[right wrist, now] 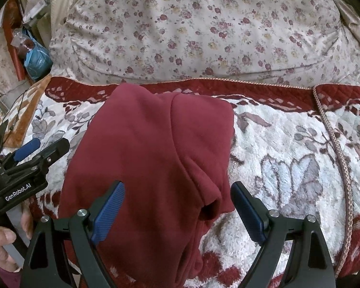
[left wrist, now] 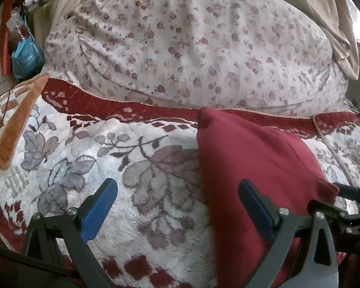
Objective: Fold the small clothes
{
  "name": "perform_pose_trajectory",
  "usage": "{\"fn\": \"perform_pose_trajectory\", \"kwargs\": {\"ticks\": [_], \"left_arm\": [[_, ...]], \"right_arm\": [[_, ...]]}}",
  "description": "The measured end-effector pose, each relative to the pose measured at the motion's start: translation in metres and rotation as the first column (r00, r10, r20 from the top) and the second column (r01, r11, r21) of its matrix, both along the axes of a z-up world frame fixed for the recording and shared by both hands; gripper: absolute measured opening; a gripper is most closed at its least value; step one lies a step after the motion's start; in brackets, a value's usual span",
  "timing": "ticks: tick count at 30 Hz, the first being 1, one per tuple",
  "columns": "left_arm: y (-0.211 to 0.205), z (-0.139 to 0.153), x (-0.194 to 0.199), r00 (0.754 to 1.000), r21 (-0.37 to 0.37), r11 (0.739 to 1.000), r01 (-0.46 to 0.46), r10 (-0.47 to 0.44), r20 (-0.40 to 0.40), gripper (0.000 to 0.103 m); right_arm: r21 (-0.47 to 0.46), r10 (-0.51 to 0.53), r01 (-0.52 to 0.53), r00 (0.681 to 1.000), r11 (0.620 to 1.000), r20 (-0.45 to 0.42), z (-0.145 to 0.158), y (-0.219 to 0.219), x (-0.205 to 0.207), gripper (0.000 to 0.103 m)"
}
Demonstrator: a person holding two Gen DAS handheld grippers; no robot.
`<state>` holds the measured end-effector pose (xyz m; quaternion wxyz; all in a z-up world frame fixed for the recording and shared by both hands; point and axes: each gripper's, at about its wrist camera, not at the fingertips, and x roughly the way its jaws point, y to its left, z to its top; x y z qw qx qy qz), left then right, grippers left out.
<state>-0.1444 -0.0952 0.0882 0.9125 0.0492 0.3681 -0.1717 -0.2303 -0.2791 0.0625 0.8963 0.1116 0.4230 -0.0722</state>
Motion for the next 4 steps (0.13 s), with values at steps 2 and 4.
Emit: {"fn": "perform_pose_trajectory", "kwargs": {"ticks": [2, 4], "left_arm": [[-0.0001, -0.0013, 0.0001, 1.0, -0.002, 1.0, 0.008, -0.008, 0.003, 0.1], [-0.0003, -0.0017, -0.0008, 1.0, 0.011, 1.0, 0.005, -0.005, 0.019, 0.1]], "right_arm": [[-0.001, -0.001, 0.001, 1.0, 1.0, 0.0, -0.0002, 0.0002, 0.0005, 0.093], [0.0, -0.002, 0.002, 1.0, 1.0, -0.001, -0.0006, -0.0004, 0.0009, 0.093]]}}
